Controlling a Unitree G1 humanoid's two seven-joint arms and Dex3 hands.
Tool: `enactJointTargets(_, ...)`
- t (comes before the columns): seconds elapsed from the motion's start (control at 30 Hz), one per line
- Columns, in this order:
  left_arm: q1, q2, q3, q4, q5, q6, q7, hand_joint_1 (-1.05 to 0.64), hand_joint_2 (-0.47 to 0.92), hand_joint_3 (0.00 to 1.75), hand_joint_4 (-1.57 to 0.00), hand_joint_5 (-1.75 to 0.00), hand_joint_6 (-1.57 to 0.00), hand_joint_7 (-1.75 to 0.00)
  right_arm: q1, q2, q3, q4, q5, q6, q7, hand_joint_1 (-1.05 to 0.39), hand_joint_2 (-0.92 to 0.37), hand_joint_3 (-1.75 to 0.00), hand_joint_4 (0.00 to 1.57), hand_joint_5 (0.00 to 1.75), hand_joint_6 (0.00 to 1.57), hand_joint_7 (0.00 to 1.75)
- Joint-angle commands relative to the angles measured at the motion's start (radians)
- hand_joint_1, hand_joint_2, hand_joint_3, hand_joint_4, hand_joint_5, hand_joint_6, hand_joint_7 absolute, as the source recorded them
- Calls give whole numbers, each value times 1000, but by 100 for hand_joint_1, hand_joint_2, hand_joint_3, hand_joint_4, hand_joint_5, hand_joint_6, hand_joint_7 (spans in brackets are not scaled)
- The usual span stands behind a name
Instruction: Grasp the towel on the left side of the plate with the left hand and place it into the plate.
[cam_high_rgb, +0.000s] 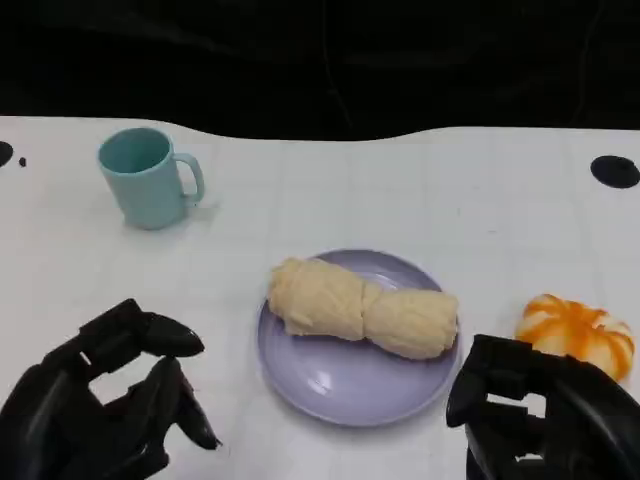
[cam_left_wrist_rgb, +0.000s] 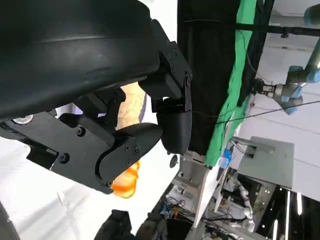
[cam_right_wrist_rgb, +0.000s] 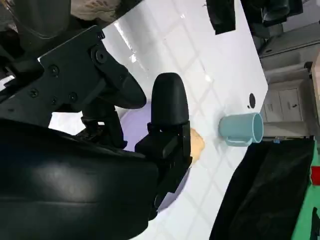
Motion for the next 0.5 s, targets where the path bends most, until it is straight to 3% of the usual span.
enactJointTargets(0.03,-4,15,-5,11,-4,-12,12,-21,57,112,-90,-157,-78,-146,-4,-10,-9,12,-8,-36,8,-8,-50,-131,74,175,65,158)
enactJointTargets(0.5,-1,14,-29,8,7,-24,32,-20,58,111,-88,-162,-77,-146,8,-17,-28,19,-3,-56,25,-9,-51,-130,73,175,64,158)
